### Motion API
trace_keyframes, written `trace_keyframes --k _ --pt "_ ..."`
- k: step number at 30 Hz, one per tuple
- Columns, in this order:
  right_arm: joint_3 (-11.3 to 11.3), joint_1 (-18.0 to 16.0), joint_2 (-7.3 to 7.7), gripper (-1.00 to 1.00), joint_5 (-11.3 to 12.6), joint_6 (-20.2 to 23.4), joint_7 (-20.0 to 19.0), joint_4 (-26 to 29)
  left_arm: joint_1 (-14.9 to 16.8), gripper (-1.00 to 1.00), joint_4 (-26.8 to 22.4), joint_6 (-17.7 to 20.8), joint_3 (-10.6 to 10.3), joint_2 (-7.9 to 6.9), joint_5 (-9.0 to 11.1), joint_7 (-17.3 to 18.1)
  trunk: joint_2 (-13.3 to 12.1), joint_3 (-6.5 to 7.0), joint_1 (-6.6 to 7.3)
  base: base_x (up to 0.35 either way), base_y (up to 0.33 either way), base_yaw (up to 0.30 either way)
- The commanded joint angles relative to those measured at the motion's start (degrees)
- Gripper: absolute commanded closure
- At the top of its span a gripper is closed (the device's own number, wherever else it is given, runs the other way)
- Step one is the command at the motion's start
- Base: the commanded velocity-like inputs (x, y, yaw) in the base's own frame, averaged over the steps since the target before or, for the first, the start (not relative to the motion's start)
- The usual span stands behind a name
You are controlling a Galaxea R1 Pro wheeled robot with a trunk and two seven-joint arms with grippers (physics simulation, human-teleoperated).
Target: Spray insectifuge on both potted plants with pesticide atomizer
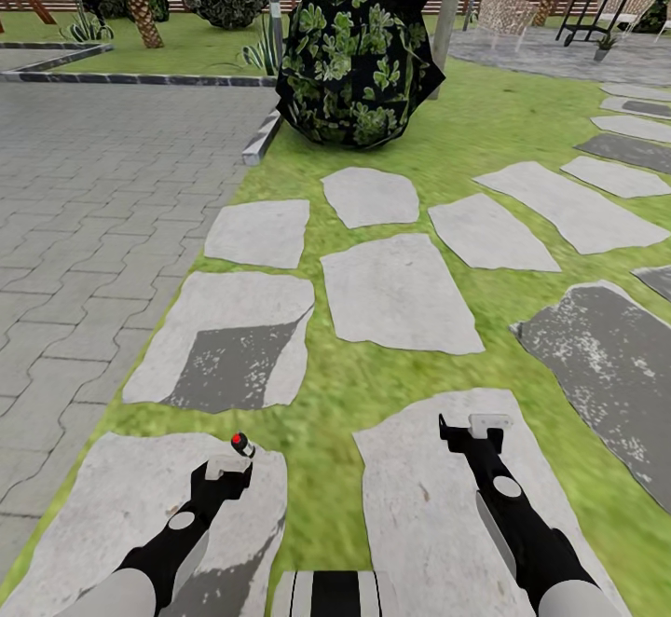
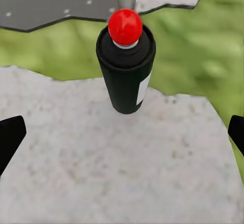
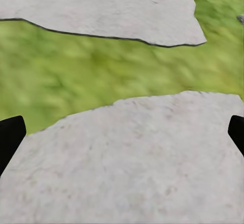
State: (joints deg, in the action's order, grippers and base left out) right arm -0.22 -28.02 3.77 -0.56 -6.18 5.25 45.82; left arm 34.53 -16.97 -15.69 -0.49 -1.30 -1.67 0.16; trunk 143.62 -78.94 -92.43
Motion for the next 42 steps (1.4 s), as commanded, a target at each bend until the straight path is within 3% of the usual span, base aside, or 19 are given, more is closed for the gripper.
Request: trace_keyframes --k 1,5,16,30,42 --pt "-0.04 -0.02 0.01 -1.00 -0.06 -0.15 0.18 -0.03 0.02 -1.00 0.09 -0.36 -0.04 -0.01 -0.17 0.02 0.01 -0.03 0.01 0.011 0.001 0.000" --pt "-0.04 -0.02 0.01 -1.00 -0.06 -0.15 0.20 -0.03 -0.13 -1.00 0.34 -3.07 -0.04 -0.01 -0.18 0.02 0.01 -0.03 0.01 0.004 0.000 0.000" --pt "-0.04 -0.02 0.01 -1.00 0.01 -0.15 0.13 -0.03 -0.17 -1.00 0.44 -4.12 -0.12 0.22 -0.26 0.10 0.01 -0.04 0.01 0.000 0.000 0.000" --pt "-0.04 -0.02 -0.08 -1.00 0.03 -0.15 0.14 -0.03 -0.21 -1.00 0.44 -4.34 -0.12 0.27 -0.26 0.02 0.20 -4.29 -0.35 0.000 0.000 0.000" --pt "-0.04 -0.02 -0.08 -1.00 0.03 -0.15 0.18 -0.03 -0.25 -1.00 0.44 -4.28 -0.12 0.32 -0.26 0.02 0.20 -4.74 -0.35 0.025 0.007 0.000"
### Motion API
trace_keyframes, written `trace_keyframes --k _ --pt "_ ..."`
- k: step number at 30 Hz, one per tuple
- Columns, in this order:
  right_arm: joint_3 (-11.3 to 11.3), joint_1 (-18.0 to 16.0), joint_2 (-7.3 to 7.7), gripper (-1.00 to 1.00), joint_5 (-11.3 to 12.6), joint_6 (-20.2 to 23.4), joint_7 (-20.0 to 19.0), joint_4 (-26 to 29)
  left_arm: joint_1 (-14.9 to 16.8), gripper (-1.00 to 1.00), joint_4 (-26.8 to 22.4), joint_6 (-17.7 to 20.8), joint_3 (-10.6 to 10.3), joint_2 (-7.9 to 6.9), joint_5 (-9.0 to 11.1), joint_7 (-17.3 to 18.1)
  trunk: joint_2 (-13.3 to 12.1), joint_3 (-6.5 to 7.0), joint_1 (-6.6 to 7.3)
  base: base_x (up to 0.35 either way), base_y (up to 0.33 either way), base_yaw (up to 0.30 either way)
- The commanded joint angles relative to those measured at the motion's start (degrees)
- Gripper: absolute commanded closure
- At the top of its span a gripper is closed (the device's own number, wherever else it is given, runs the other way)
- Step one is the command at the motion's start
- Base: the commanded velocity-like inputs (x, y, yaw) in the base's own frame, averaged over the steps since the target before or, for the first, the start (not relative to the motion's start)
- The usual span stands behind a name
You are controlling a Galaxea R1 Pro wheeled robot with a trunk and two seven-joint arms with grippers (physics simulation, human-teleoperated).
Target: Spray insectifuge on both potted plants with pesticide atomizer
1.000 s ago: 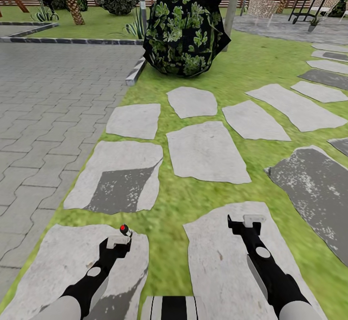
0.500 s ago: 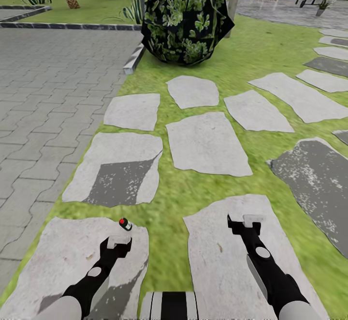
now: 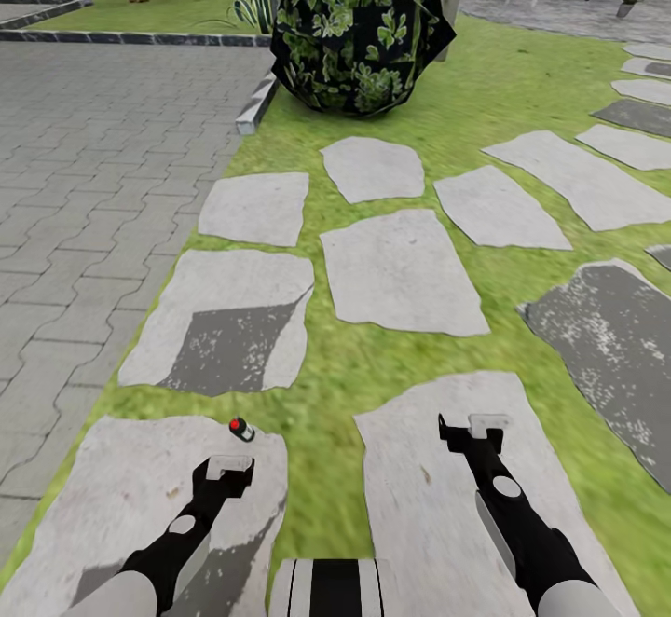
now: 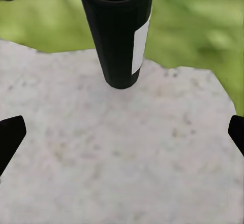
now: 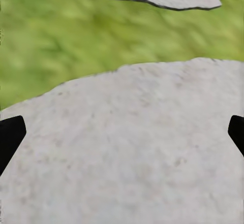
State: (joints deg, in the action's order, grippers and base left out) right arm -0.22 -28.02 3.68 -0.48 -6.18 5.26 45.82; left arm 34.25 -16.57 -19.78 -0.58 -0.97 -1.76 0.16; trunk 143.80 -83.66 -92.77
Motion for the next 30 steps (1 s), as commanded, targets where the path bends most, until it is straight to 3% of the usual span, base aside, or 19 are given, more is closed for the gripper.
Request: trace_keyframes --k 1,30 --pt "-0.04 -0.02 0.01 -1.00 -0.05 -0.15 0.17 -0.02 0.03 -1.00 0.02 -0.15 -0.04 0.04 -0.15 0.02 0.01 -0.03 -0.01 0.221 0.106 0.000" --pt "-0.04 -0.02 0.01 -1.00 -0.05 -0.15 0.17 -0.03 0.03 -1.00 0.05 -0.38 -0.04 -0.12 -0.16 0.02 0.01 -0.04 -0.01 0.082 -0.002 0.000"
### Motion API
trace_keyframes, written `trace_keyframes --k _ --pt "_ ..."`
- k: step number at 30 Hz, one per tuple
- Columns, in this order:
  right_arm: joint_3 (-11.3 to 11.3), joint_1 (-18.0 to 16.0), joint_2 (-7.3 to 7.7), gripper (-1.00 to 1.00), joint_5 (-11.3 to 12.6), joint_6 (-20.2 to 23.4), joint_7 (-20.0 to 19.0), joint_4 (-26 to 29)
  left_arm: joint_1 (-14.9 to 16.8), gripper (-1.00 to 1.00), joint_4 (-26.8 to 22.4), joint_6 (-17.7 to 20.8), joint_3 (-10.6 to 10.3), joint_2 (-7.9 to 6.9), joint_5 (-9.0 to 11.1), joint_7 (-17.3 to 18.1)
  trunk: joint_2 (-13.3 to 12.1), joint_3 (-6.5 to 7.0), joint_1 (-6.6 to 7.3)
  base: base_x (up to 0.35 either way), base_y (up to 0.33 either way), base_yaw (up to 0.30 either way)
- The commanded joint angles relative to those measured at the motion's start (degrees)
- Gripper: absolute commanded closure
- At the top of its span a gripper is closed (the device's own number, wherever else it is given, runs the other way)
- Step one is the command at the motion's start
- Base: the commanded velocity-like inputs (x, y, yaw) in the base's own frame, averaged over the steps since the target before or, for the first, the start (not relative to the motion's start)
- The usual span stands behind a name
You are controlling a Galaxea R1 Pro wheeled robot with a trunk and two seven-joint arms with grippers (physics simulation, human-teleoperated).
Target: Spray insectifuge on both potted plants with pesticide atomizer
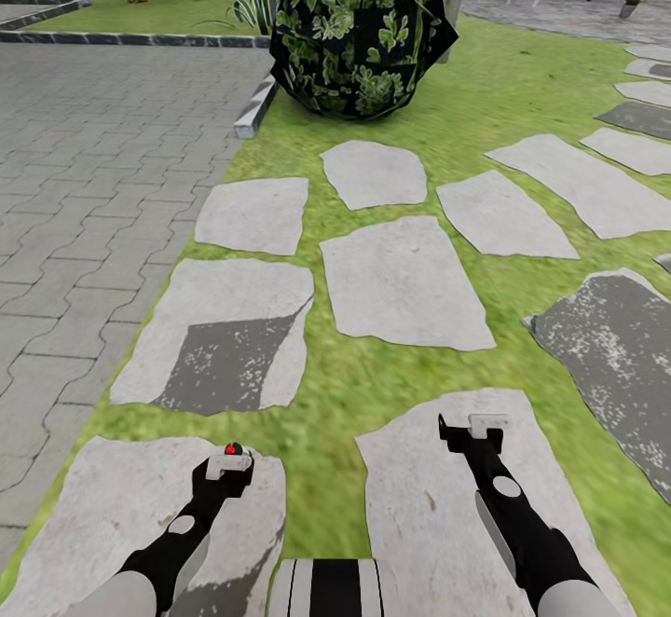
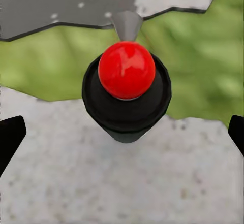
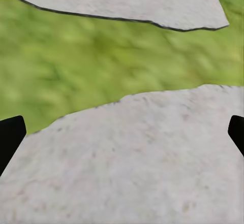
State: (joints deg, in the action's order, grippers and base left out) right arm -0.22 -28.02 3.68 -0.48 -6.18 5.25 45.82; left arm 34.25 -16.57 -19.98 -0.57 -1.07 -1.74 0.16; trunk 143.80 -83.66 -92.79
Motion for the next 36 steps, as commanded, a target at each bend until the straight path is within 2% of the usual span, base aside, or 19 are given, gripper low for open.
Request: trace_keyframes --k 1,10,18,24,36 --pt "-0.04 -0.02 0.01 -1.00 -0.05 -0.15 0.17 -0.03 0.02 -1.00 0.05 -0.21 -0.04 -0.04 -0.18 0.02 0.01 -0.03 0.01 0.002 -0.001 0.000" --pt "-0.04 -0.02 0.01 -1.00 -0.05 -0.15 0.13 -0.03 0.02 -1.00 0.05 -0.24 -0.04 -0.15 -0.11 0.02 0.06 -1.14 -0.09 0.000 0.000 0.000" --pt "-0.04 -0.02 0.01 -1.00 -0.05 -0.15 0.16 -0.03 -0.05 -1.00 0.05 -0.43 -0.04 -0.16 -0.11 0.02 0.06 -1.22 -0.09 0.000 0.000 0.000" --pt "-0.04 -0.02 0.01 -1.00 -0.05 -0.15 0.14 -0.03 -0.06 -1.00 0.15 -3.46 -0.04 -0.17 -0.18 0.02 0.06 -1.22 -0.09 0.000 0.000 0.000" --pt "-0.04 -0.02 0.01 -1.00 -0.05 -0.15 0.15 -0.03 -0.06 -1.00 0.13 -3.91 -0.04 -0.08 -0.19 0.02 0.06 -1.22 -0.09 0.040 0.000 0.000"
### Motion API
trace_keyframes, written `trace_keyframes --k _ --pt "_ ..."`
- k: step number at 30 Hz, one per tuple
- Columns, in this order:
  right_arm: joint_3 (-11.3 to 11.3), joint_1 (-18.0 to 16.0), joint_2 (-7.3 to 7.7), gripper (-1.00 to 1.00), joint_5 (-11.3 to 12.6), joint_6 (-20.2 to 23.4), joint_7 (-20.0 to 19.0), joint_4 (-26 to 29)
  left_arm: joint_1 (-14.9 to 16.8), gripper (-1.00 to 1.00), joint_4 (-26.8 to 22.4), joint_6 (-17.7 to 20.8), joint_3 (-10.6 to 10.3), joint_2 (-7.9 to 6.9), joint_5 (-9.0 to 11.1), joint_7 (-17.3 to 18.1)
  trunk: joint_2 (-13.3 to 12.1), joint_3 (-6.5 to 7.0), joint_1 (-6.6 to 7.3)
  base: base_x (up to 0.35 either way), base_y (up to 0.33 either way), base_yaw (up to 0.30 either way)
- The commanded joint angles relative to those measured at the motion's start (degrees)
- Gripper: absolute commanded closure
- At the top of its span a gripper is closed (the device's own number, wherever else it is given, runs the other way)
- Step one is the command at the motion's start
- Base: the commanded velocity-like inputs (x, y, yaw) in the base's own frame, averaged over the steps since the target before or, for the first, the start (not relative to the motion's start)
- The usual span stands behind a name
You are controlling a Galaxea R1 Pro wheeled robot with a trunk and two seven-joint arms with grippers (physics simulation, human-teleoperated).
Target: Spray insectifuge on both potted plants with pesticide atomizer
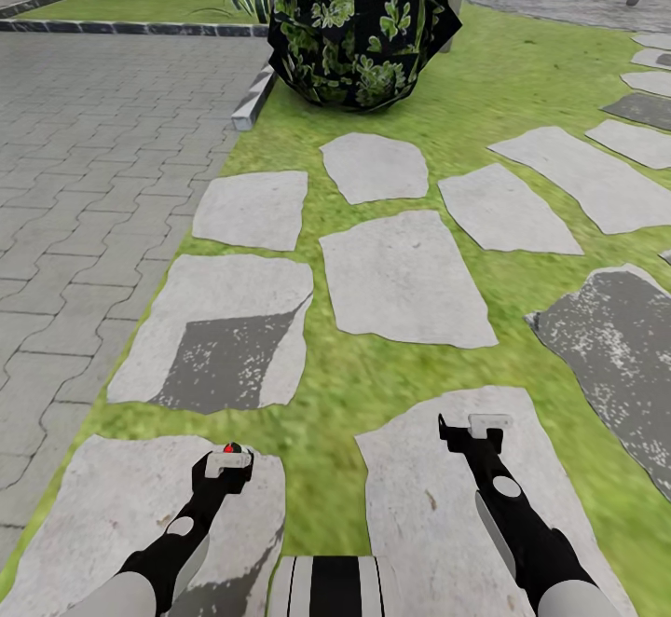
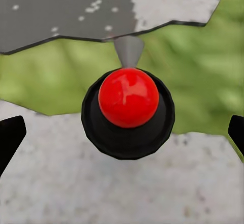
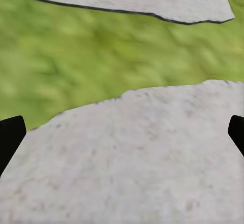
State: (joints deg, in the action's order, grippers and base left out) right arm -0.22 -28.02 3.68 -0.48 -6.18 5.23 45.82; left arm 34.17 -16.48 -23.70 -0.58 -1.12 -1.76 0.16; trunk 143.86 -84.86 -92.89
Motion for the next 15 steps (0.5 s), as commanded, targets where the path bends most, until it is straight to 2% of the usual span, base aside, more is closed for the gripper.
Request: trace_keyframes --k 1,15 --pt "-0.04 -0.02 0.01 -1.00 -0.05 -0.15 0.18 -0.03 0.02 -1.00 0.06 -0.24 -0.04 -0.02 -0.18 0.02 0.01 -0.03 0.01 0.002 0.000 0.000" --pt "-0.04 -0.02 0.01 -1.00 -0.05 -0.15 0.18 -0.03 0.02 -1.00 0.04 -0.40 -0.04 -0.10 -0.18 0.02 0.01 -0.03 0.01 0.000 0.000 0.000"
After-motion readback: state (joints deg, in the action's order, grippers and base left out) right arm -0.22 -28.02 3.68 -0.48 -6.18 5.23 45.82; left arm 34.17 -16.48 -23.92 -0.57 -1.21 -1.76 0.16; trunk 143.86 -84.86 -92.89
